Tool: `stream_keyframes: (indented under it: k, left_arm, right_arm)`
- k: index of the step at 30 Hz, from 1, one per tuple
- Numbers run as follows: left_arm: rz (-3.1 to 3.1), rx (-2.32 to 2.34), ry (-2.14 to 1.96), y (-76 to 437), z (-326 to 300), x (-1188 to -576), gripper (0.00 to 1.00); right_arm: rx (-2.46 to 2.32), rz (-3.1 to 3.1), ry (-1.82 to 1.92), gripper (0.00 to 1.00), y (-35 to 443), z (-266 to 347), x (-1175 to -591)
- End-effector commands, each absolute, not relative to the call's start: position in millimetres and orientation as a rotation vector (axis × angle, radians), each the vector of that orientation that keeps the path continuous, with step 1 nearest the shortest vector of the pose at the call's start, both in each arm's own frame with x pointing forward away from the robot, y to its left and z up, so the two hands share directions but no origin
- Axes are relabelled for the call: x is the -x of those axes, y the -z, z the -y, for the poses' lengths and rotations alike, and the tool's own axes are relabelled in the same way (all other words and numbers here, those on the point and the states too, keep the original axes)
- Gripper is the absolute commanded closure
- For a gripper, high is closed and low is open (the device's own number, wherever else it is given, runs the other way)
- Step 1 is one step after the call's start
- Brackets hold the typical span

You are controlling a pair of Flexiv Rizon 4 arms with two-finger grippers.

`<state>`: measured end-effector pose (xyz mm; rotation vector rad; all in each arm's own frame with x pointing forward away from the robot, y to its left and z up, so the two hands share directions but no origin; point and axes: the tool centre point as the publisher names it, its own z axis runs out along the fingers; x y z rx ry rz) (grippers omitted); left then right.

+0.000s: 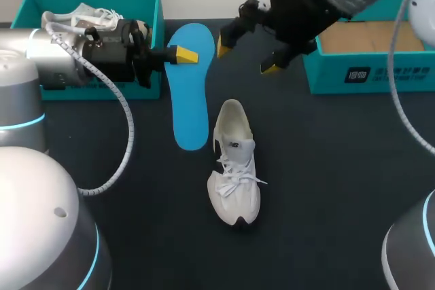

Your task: Take the shoe out of the shoebox, open the shoe tongue, remove and reinsert the insole, then place the shoe into the shoebox

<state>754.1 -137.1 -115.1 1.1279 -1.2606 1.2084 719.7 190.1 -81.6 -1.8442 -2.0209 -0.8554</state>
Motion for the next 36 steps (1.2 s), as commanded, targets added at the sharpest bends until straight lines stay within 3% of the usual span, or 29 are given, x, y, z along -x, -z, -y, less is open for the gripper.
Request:
stream_keyframes:
  k: [1, 36]
  left_arm:
    - [1.263, -1.131, -1.207, 114, 137, -753, 1.00]
    - [1.263, -1.131, -1.207, 114, 137, -753, 1.00]
  right_arm:
    - [1.383, 1.664, 1.190, 0.00, 90, -189, -724]
    - [1.223, 1.514, 1.250, 0.00, 110, -191, -737]
